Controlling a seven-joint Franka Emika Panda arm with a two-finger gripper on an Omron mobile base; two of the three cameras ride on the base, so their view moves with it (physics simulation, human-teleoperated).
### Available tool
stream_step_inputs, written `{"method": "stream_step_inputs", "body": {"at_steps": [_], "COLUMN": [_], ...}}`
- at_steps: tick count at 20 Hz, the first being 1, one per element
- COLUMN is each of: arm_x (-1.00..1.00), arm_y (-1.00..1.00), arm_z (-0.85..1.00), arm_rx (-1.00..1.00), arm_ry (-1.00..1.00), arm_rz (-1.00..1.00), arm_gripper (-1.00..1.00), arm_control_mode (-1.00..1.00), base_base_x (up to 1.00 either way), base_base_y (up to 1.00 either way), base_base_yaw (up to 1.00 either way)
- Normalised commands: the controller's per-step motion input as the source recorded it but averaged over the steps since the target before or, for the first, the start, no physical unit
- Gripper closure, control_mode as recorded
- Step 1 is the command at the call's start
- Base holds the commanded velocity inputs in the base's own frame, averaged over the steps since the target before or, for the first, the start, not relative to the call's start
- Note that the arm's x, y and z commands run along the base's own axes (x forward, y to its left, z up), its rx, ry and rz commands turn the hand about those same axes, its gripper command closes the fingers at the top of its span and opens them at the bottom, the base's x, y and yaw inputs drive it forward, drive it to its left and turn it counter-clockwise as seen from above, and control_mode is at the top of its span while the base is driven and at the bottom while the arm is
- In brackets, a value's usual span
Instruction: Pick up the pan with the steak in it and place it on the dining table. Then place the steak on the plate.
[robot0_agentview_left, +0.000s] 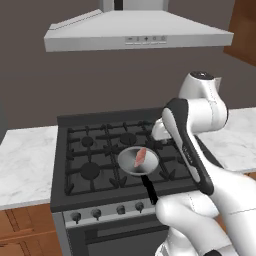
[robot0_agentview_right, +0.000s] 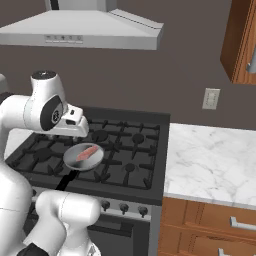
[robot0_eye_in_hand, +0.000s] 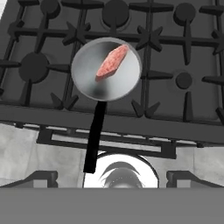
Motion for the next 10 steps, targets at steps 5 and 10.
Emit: {"method": "stream_step_inputs", "body": {"at_steps": [5, 10], "arm_x": [-0.19, -0.12], "arm_y": [0.15, 0.13], "arm_z": [-0.35, -0.43], "arm_rx": [-0.03, -0.03], "arm_ry": [0.00, 0.00], "arm_rz": [0.00, 0.00], "arm_gripper": [-1.00, -1.00], "arm_control_mode": [-1.00, -1.00], "base_base_x": [0.00, 0.00], "base_base_y": [0.00, 0.00], "base_base_yaw": [0.00, 0.00]}}
